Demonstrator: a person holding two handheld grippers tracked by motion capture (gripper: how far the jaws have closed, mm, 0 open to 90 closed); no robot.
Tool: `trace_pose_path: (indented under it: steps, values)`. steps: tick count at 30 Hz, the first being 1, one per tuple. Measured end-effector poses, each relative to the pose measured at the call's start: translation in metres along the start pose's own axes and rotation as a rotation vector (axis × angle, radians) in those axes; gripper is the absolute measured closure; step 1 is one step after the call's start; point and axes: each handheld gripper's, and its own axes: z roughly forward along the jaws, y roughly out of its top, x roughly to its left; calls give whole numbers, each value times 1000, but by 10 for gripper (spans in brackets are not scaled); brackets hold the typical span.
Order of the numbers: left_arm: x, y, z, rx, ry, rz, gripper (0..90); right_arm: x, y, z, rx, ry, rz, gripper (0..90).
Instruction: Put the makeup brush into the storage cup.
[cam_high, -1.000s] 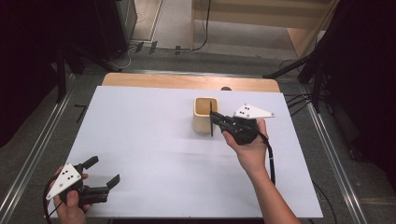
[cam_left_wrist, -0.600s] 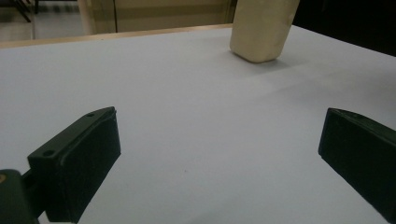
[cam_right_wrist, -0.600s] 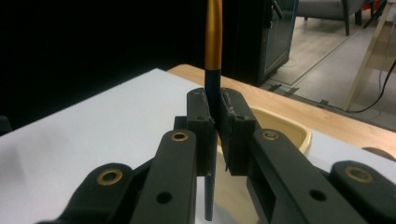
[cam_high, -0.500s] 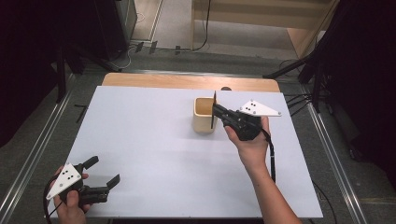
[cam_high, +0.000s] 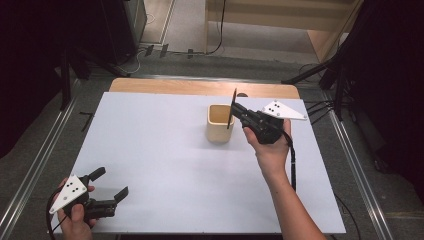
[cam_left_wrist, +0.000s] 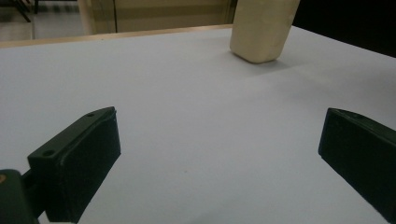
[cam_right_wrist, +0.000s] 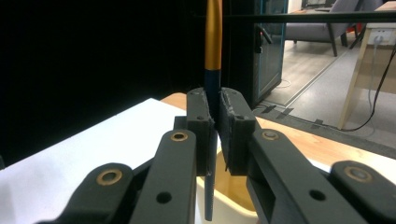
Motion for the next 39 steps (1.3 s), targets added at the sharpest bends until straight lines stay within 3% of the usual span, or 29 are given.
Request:
trace_pose_path:
  steps: [15,19,39]
  values:
    - [1,0,2,0,-4,3,0,-11,-3,10,-34,-7,29,843]
    - [1,0,3,4,-6,4,0,-17,-5,14,-45,-2,64,843]
    - [2,0,1,2,-10,3,0,-25,-19,33,-14,-49,31,842]
